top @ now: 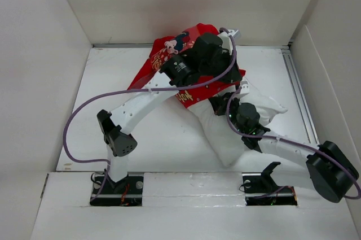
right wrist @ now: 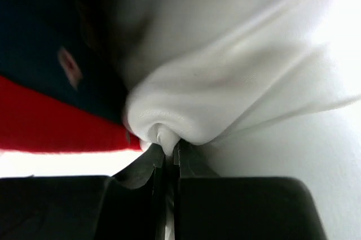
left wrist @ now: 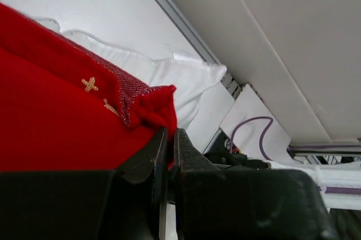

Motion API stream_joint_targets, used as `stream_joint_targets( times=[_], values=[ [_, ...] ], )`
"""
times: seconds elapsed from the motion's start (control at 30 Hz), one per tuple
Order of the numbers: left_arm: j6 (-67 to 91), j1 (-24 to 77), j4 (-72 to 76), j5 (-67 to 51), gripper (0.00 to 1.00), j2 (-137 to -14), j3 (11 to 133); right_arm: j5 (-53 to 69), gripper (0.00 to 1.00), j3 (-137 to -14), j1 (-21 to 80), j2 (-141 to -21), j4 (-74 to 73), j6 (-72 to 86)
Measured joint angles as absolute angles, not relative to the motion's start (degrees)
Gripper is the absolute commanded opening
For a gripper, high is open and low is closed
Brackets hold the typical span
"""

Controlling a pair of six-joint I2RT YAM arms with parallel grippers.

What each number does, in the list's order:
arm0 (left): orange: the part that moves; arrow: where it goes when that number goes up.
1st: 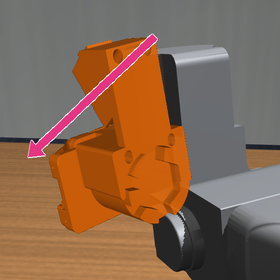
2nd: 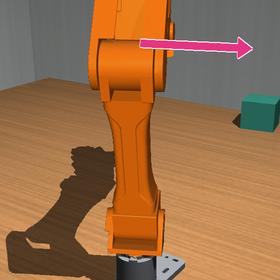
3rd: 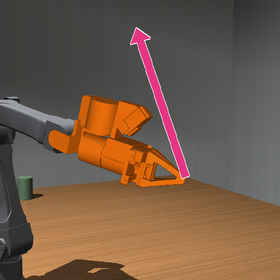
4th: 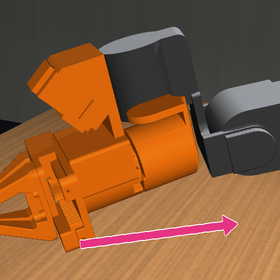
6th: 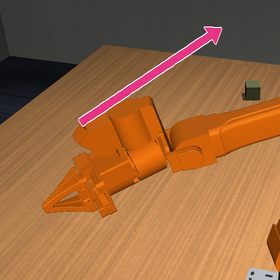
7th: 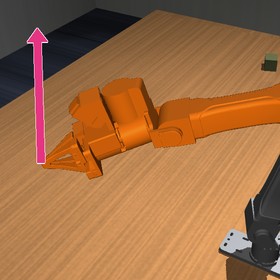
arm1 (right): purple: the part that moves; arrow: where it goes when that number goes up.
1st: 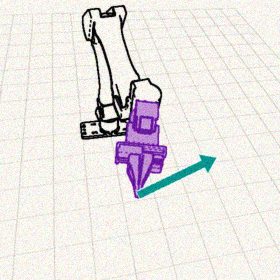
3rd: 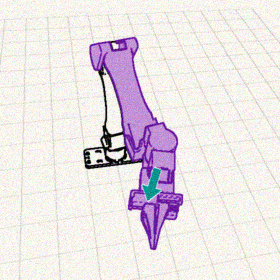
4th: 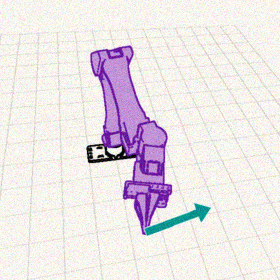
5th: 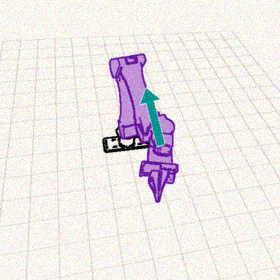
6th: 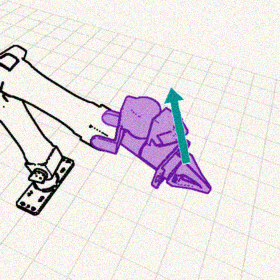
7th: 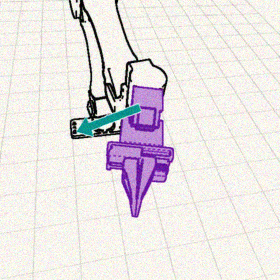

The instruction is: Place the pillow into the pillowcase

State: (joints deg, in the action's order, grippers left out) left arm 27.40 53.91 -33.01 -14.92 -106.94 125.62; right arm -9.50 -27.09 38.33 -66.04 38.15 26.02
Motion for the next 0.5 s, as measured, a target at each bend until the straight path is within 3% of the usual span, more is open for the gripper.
stream_joint_targets(
  times=[0.23, 0.27, 0.3, 0.37, 0.4, 0.43, 0.5],
  values=[
    [27.5, 55.2, -27.8, -18.7, 0.03, -115.5, 124.6, -14.9, 0.0, -17.5, 40.0, -67.3, 51.1, 31.7],
    [27.6, 55.3, -27.0, -18.8, 0.13, -116.4, 124.6, -15.9, 0.0, -16.3, 40.0, -67.1, 51.7, 32.2],
    [27.6, 55.4, -26.3, -18.8, 0.43, -117.2, 124.6, -16.6, 0.0, -15.6, 40.0, -66.6, 52.0, 32.4],
    [28.0, 55.3, -25.9, -18.8, 0.66, -118.2, 125.0, -17.7, 0.0, -15.4, 40.3, -64.9, 52.9, 32.0],
    [28.3, 55.2, -25.9, -19.0, 0.91, -118.7, 125.4, -18.3, 0.0, -15.4, 40.5, -64.1, 53.2, 31.8],
    [28.3, 55.1, -26.5, -19.0, 1.0, -119.1, 126.0, -18.8, 0.0, -15.4, 40.6, -63.6, 53.3, 31.3],
    [28.6, 55.1, -28.4, -18.0, 1.0, -119.4, 126.8, -19.9, 0.0, -15.4, 40.4, -63.2, 53.2, 30.5]
  ],
)
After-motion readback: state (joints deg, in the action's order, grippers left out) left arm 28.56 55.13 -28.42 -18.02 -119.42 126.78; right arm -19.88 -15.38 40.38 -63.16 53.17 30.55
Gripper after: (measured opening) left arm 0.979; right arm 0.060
